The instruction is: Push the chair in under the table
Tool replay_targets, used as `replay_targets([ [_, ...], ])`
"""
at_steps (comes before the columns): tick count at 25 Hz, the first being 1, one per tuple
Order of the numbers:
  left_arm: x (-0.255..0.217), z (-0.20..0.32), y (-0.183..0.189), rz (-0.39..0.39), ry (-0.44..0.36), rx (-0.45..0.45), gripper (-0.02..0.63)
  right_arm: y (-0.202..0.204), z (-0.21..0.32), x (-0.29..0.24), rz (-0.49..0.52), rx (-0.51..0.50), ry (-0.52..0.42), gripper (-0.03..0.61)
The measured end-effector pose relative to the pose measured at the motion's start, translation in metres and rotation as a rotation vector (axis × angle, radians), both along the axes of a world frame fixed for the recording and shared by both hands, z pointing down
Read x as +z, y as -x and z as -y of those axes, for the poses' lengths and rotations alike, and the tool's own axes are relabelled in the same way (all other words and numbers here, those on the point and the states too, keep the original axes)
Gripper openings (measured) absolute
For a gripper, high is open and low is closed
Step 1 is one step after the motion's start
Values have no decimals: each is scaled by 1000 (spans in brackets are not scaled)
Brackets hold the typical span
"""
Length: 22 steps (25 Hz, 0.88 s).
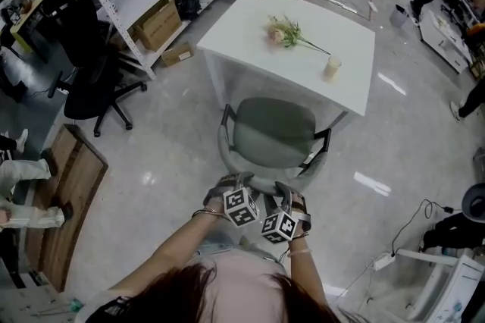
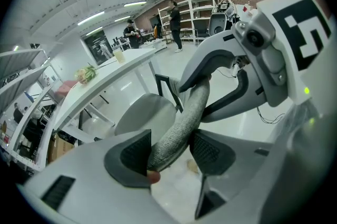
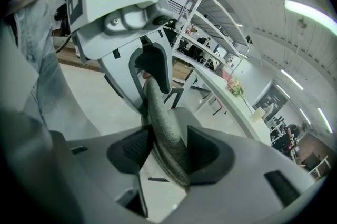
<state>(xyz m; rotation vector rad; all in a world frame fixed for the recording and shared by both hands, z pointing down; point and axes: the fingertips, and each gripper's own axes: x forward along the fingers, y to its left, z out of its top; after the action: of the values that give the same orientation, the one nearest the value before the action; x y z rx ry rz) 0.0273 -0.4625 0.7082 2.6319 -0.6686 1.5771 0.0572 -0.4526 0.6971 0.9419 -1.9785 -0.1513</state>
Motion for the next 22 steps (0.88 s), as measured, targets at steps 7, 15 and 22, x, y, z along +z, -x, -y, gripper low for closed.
replay_targets([
  [7,-2,20,2,-2,9,24,230,2,19,-1,-4,15,12,208],
  [15,0,48,6,-1,15,42,230,7,47,1,-6,32,16,209],
  [22,0,74,6,-3,17,50,229,6,72,2,-9,38,26,208],
])
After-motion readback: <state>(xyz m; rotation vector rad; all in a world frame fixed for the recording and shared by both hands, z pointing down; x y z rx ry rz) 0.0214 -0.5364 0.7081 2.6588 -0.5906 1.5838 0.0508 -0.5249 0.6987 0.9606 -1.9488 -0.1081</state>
